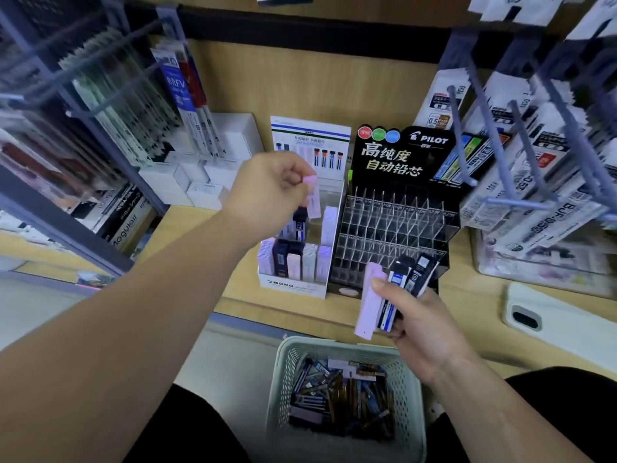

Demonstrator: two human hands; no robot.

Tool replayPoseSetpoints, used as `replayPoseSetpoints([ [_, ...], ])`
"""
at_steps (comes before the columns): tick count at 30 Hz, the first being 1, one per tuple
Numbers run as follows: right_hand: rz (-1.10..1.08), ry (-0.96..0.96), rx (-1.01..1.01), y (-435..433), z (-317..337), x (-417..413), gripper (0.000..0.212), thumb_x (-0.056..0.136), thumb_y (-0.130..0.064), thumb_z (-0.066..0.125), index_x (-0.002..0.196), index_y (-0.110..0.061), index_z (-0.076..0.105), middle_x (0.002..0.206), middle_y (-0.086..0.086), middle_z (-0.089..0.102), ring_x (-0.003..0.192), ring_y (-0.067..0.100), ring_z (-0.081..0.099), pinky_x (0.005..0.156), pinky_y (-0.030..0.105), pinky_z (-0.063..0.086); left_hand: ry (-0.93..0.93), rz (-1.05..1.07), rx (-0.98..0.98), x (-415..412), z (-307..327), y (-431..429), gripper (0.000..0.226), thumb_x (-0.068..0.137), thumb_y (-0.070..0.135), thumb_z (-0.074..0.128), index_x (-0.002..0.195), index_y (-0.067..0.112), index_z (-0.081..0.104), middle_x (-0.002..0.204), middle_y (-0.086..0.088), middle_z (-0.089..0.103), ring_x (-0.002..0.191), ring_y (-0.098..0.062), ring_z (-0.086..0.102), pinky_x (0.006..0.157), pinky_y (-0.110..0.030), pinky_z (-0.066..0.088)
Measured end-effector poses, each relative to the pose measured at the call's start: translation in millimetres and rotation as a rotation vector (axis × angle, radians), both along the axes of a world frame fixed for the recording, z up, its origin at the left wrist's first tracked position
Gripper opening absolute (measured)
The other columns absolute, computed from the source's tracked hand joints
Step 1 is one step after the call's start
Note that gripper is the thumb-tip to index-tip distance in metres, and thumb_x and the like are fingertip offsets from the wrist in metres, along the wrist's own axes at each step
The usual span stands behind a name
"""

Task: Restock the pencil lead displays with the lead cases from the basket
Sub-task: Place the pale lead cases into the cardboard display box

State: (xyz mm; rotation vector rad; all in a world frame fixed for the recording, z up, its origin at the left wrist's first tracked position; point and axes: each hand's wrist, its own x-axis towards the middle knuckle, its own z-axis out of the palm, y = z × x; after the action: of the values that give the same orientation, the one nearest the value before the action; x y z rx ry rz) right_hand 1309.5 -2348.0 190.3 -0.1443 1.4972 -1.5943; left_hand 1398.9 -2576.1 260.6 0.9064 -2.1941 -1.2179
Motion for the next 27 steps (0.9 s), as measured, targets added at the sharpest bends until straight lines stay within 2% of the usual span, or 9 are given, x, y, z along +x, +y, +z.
replayPoseSetpoints([
  [2,0.029,0.017,-0.013,1,-3,1,0.008,0.089,-0.022,0.073,0.083,-0.025,0.068,0.070,-0.006,0.066,0.064,0.011,0.055,0.067,0.032,0.037,-0.075,-0.051,-0.041,-6,-8,-1,0.014,0.091,0.008,0.068,0.085,0.020,0.069,0.075,-0.002,0.068,0.061,-0.010,0.067,0.063,-0.024,0.053],
  [5,0.057,0.011,-0.019,-1,-4,2,0.012,0.090,-0.020,0.072,0.081,-0.024,0.066,0.064,-0.009,0.063,0.052,0.002,0.054,0.060,0.028,0.034,-0.153,-0.035,-0.185,-8,-19,-5,0.018,0.089,0.012,0.070,0.087,0.029,0.071,0.080,0.007,0.068,0.065,-0.005,0.061,0.063,-0.020,0.049],
  [7,0.072,-0.005,-0.036,-2,-3,4,0.007,0.090,-0.020,0.073,0.085,-0.022,0.067,0.068,-0.008,0.066,0.056,0.003,0.057,0.065,0.027,0.039,-0.156,-0.037,-0.289,-6,-25,-6,0.016,0.087,0.014,0.072,0.093,0.028,0.077,0.085,0.012,0.070,0.076,-0.005,0.063,0.074,-0.024,0.052],
  [9,0.084,-0.019,-0.050,-2,-4,6,0.006,0.088,-0.021,0.074,0.090,-0.022,0.069,0.074,-0.008,0.069,0.063,0.004,0.061,0.070,0.030,0.042,-0.172,-0.061,-0.378,-5,-30,-8,0.016,0.085,0.016,0.076,0.098,0.025,0.079,0.092,0.009,0.069,0.087,-0.011,0.064,0.084,-0.033,0.053],
  [11,0.095,-0.020,-0.053,-1,-3,7,0.007,0.089,-0.018,0.073,0.089,-0.023,0.068,0.072,-0.010,0.068,0.058,0.001,0.059,0.063,0.025,0.042,-0.214,-0.083,-0.438,-5,-33,-10,0.015,0.085,0.021,0.077,0.099,0.025,0.080,0.094,0.004,0.069,0.091,-0.017,0.064,0.083,-0.040,0.053],
  [14,0.091,-0.028,-0.060,0,-1,8,0.007,0.091,-0.014,0.071,0.089,-0.020,0.069,0.071,-0.009,0.069,0.056,0.001,0.061,0.051,0.017,0.045,-0.273,-0.083,-0.515,-9,-33,-8,0.016,0.086,0.025,0.075,0.102,0.027,0.079,0.097,0.002,0.067,0.094,-0.022,0.063,0.079,-0.041,0.053],
  [19,0.082,-0.013,-0.027,-1,0,7,0.002,0.086,-0.023,0.076,0.085,-0.025,0.076,0.080,-0.003,0.072,0.068,0.011,0.063,0.071,0.032,0.043,-0.379,-0.037,-0.614,-20,-29,-3,0.015,0.091,0.030,0.068,0.102,0.029,0.079,0.100,0.002,0.063,0.099,-0.022,0.061,0.069,-0.028,0.040],
  [24,0.075,-0.016,-0.021,-2,2,8,0.005,0.089,-0.018,0.073,0.088,-0.022,0.071,0.073,-0.007,0.069,0.059,0.005,0.060,0.055,0.019,0.043,-0.396,-0.027,-0.618,-19,-30,-5,0.019,0.092,0.027,0.068,0.109,0.029,0.077,0.103,0.001,0.067,0.097,-0.024,0.062,0.071,-0.029,0.044],
  [27,0.073,-0.019,-0.021,-3,4,9,0.010,0.089,-0.016,0.073,0.083,-0.024,0.072,0.074,-0.007,0.070,0.062,0.005,0.063,0.061,0.023,0.044,-0.371,-0.031,-0.627,-16,-30,-7,0.019,0.091,0.026,0.070,0.107,0.028,0.078,0.102,0.001,0.068,0.095,-0.024,0.063,0.075,-0.035,0.051],
])
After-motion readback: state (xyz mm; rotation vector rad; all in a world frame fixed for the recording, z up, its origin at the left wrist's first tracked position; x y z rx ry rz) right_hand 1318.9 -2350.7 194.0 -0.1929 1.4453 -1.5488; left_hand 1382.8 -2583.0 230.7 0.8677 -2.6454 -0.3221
